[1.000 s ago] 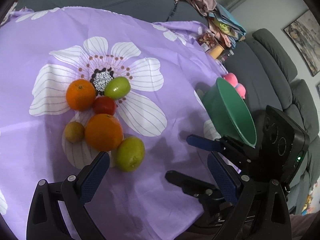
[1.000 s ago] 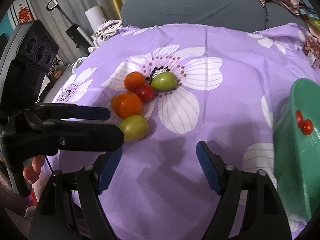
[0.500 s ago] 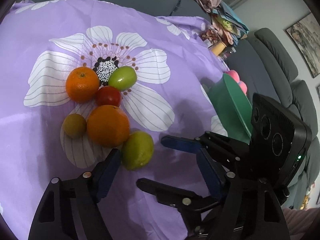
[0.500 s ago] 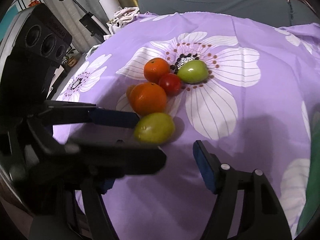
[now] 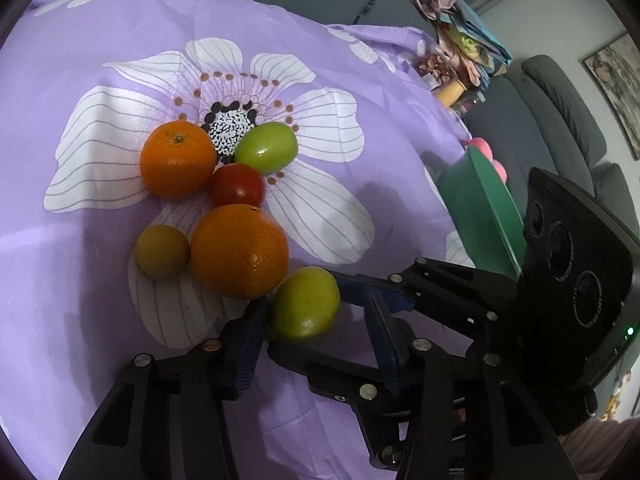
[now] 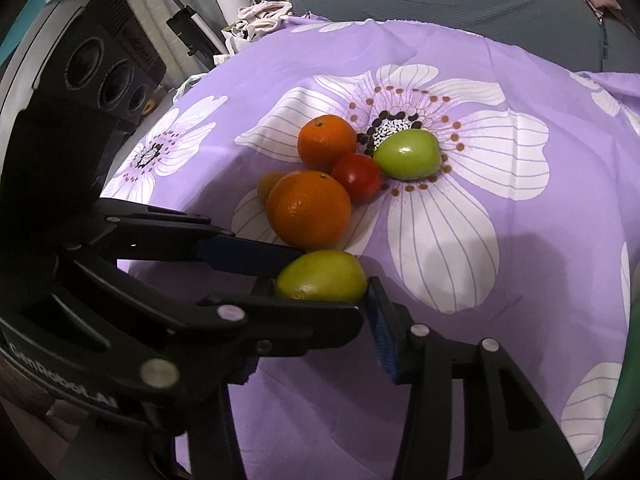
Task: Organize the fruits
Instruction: 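Close both tools together around the yellow-green fruit, then carry the yellow-green fruit between both tools over the green bowl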
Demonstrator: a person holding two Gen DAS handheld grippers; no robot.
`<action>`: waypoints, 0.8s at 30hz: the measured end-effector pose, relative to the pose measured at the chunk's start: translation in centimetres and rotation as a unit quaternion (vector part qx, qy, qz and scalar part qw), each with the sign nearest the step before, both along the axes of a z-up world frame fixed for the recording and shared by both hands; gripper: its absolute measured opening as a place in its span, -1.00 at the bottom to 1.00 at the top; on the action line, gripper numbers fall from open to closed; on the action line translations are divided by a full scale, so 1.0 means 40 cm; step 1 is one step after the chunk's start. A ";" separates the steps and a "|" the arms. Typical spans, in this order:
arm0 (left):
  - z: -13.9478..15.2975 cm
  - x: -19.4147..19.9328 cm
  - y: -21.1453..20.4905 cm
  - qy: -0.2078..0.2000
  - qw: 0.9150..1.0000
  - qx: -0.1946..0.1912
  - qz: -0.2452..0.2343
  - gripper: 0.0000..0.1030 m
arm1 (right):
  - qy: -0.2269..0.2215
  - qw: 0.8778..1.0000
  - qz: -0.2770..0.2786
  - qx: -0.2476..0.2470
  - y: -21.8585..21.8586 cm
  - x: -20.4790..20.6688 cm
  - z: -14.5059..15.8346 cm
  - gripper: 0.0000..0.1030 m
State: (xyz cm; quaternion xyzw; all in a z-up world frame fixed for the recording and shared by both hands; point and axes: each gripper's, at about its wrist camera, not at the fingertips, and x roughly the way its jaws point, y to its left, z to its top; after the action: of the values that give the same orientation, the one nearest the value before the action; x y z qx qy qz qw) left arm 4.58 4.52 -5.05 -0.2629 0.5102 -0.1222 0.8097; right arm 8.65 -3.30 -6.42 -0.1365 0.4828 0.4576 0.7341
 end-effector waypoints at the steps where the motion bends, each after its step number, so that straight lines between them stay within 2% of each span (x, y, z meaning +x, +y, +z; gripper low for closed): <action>1: 0.001 0.001 -0.001 0.001 1.000 0.002 0.001 -0.20 | -0.001 1.000 -0.001 0.000 -0.001 -0.001 0.000 -0.09; 8: 0.026 0.001 -0.018 -0.010 1.000 0.011 -0.007 -0.23 | -0.014 1.000 -0.009 0.007 -0.023 -0.015 0.022 -0.09; 24: 0.139 0.011 -0.126 -0.057 0.996 0.055 -0.044 -0.25 | -0.066 0.996 -0.043 0.050 -0.127 -0.042 0.124 -0.09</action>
State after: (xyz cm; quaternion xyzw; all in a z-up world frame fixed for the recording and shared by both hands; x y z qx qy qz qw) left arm 5.03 -0.53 0.49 -0.1875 0.4802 -0.1440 0.8447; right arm 6.96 -8.40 -1.47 -0.1089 0.4150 0.4394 0.7892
